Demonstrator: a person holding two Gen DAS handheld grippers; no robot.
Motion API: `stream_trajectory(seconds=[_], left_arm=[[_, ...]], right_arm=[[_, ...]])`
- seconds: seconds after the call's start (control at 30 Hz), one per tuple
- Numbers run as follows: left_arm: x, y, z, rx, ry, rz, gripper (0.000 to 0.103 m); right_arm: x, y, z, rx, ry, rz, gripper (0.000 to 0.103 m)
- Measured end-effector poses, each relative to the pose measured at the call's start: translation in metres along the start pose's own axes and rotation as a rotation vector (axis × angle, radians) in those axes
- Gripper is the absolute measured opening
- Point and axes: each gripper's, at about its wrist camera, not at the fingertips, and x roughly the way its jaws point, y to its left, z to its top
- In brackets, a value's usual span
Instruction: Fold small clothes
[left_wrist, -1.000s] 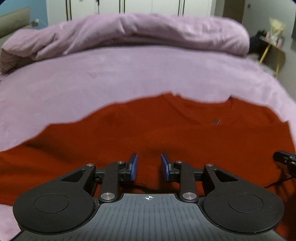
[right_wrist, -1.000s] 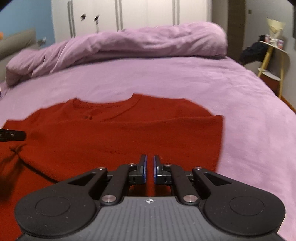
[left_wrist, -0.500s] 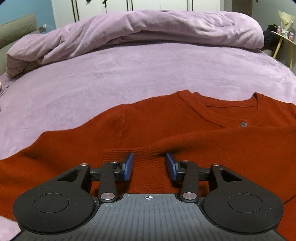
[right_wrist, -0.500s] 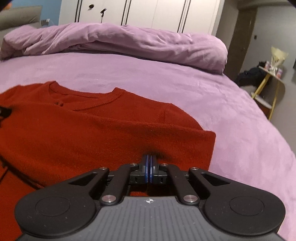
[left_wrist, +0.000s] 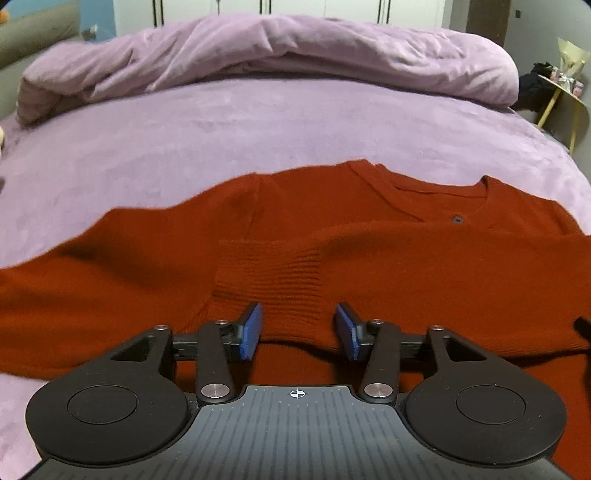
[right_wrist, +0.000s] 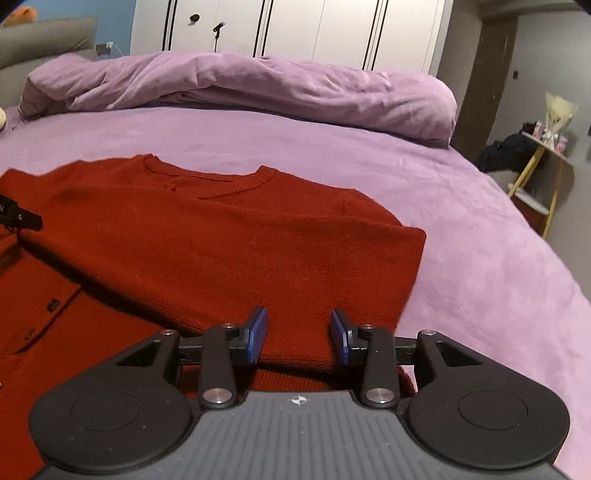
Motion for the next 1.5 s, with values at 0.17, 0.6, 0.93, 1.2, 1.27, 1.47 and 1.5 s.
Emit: stream_trajectory(seconds=[0.17,0.6,0.93,1.2,1.27,1.47,1.5], left_arm=[[0.005,0.005,-0.001,-0.043,-0.015,0.012,0.059],[-0.076,0.113,-0.041,-0.366,0.007,-0.11,0.06],[-0.098,0.297,-0.12,-0.976,-0.079,0.095,0.042],[-0.066,0.381,-0.164,-1.543,-0.238,-0.109,0.01],[-0.059,0.39,-0.167,-1.586,-0.262,-0.156,0.011],[-0.067,0.388,-0.142,-1.379,-0.286,-0.076,0.008],[-0.071,0.383,-0.134,-1.317,-0.294,-0.049,0.008]], right_arm=[[0.007,0.012,-0.002,-0.083,-0.02,-0.053,0.036],[-0.081,-0.007,-0.015,0.216,0.028,0.136,0.035],[-0.111,0.001,-0.046,0.392,0.092,0.238,0.039],[-0.109,0.001,-0.039,0.437,0.106,0.232,0.039],[-0.109,0.002,-0.039,0.426,0.112,0.224,0.039],[-0.105,0.004,-0.038,0.417,0.125,0.207,0.039],[-0.105,0.004,-0.037,0.419,0.125,0.205,0.039]])
